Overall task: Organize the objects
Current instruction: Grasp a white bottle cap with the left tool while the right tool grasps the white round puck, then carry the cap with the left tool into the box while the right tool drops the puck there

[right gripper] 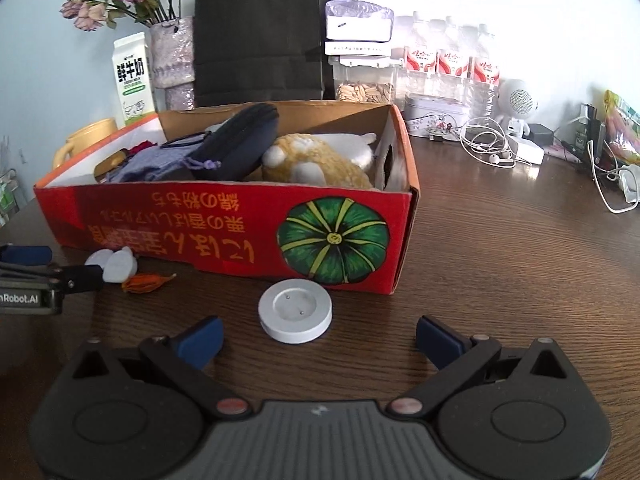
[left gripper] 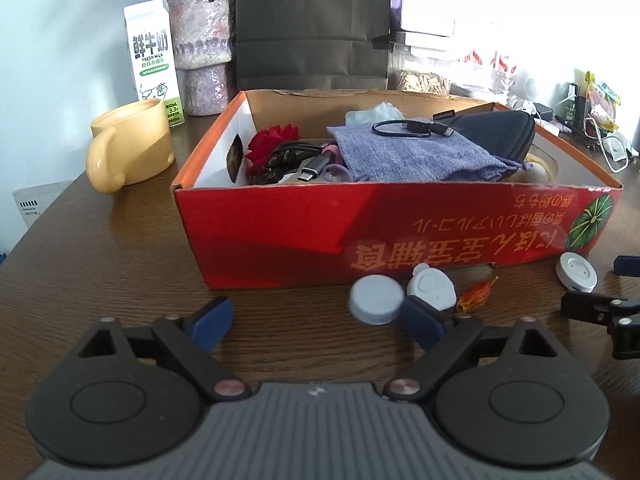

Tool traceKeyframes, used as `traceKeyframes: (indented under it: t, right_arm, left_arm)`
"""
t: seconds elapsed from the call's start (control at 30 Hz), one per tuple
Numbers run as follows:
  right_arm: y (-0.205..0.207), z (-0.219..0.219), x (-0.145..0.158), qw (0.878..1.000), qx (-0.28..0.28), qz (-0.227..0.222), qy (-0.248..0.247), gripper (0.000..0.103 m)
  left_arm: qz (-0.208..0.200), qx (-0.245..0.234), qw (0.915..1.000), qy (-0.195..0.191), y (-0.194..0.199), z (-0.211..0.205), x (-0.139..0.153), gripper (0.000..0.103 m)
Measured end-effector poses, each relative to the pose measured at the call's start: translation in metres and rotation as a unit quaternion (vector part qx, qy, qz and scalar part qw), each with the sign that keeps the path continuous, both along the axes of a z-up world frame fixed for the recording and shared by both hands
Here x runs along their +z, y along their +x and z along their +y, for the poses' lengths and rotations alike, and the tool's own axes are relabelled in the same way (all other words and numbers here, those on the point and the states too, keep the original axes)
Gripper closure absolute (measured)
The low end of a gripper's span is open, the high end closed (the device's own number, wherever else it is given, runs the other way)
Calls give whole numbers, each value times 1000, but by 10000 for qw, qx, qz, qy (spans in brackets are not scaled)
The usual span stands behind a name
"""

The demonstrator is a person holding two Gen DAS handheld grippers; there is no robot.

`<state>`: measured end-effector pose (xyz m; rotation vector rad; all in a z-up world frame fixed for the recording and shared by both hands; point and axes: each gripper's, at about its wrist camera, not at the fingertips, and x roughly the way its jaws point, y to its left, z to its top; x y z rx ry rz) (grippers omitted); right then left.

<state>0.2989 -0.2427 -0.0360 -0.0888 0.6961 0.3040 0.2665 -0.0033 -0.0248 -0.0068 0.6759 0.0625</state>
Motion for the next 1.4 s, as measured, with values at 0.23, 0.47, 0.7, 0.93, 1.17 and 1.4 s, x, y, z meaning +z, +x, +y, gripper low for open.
traceKeyframes:
  t: [0.23,0.47,0.7,0.93,1.17,1.4]
  right_arm:
    - [5,5,0,10000,-71,3,5,0]
    - [1,13,2,9999,25,-114,55,19]
    - [-7,19,5,9993,243,-268,95,65]
    - [-19,25,10,9977,445,-497,135,65]
    - [-41,30,17,9947,599,-813,218,65]
    - [-50,33,43,9893,731,-1210,365,65]
  left_arm:
    - [-51,-125,9999,-56,1,-6,1,24]
    - [-183,-241,9993,-217,0,-7,4,74]
    - [-234,-232,9989,-325,-3,-5,5,74]
    - [-400,-230,9984,-316,-12,-6,7,74]
    - [-668,-238,9969,-338,-30,-8,16,74]
    - [-1121,-407,9921,-379,-45,-14,44,74]
